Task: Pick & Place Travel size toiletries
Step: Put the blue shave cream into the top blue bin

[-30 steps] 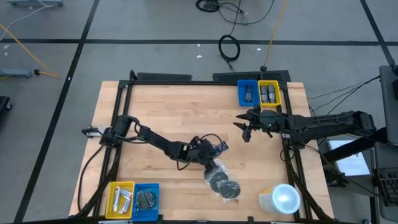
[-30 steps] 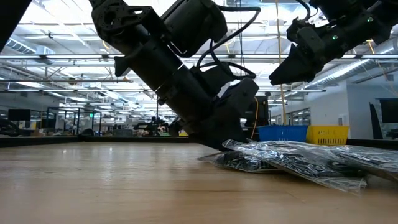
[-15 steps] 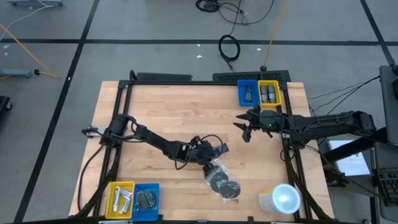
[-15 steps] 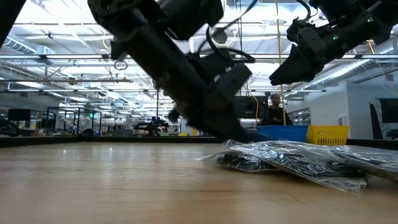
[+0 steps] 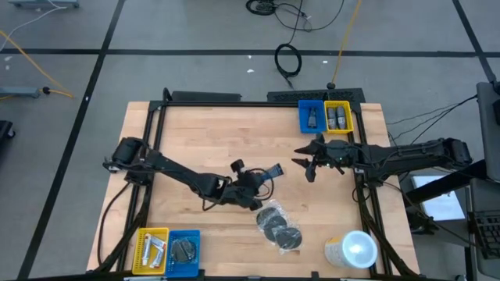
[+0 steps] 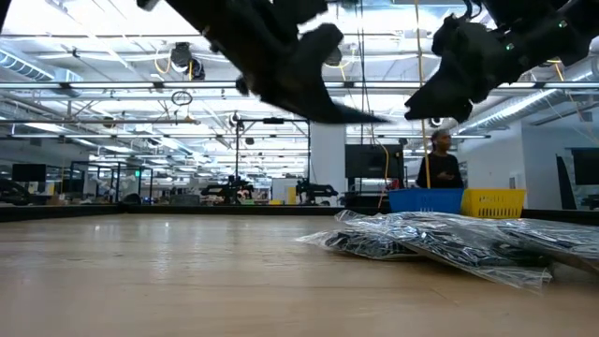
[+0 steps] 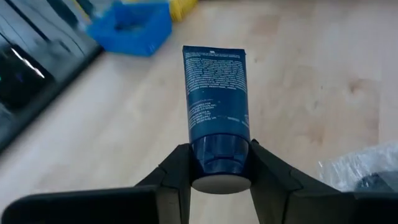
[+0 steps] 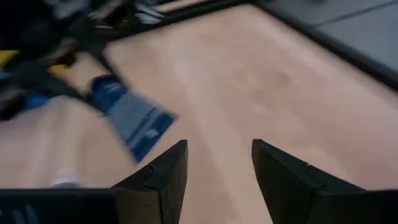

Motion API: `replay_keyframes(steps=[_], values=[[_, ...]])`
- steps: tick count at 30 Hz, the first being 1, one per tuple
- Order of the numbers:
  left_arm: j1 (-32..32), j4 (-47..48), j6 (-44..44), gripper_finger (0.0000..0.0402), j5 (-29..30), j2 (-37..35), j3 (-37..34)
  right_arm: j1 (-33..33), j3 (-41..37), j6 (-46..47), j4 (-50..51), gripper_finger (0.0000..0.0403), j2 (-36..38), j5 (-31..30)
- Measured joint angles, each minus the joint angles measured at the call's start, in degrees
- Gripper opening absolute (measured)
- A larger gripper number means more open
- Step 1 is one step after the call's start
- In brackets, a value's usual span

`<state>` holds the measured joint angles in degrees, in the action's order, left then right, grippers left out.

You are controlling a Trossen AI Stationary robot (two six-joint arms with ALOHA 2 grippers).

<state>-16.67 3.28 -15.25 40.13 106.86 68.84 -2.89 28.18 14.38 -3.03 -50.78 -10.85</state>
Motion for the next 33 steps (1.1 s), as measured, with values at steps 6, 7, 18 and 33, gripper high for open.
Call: replay_keyframes(steps=[6,7,18,33], values=[[-2.1,-0.5,9.5,0.0108,5.9,-1.9,0.0,1.8,-0.5,2.1,-7.6,0.0171,0.0,9.6],[-2.3,-1.2,10.8,0.0108,6.4,-1.9,0.0,2.2,-1.2,2.5,-9.8,0.0171,0.0,9.6],[-3.4,-5.8,20.4,0.0108,9.5,-2.0,0.0,2.5,-7.7,11.0,-26.4,0.0171,0.0,14.0],[-3.3,-14.5,29.1,0.0108,9.4,-2.0,0.0,2.6,-7.7,11.1,-26.3,0.0137,0.0,14.0]])
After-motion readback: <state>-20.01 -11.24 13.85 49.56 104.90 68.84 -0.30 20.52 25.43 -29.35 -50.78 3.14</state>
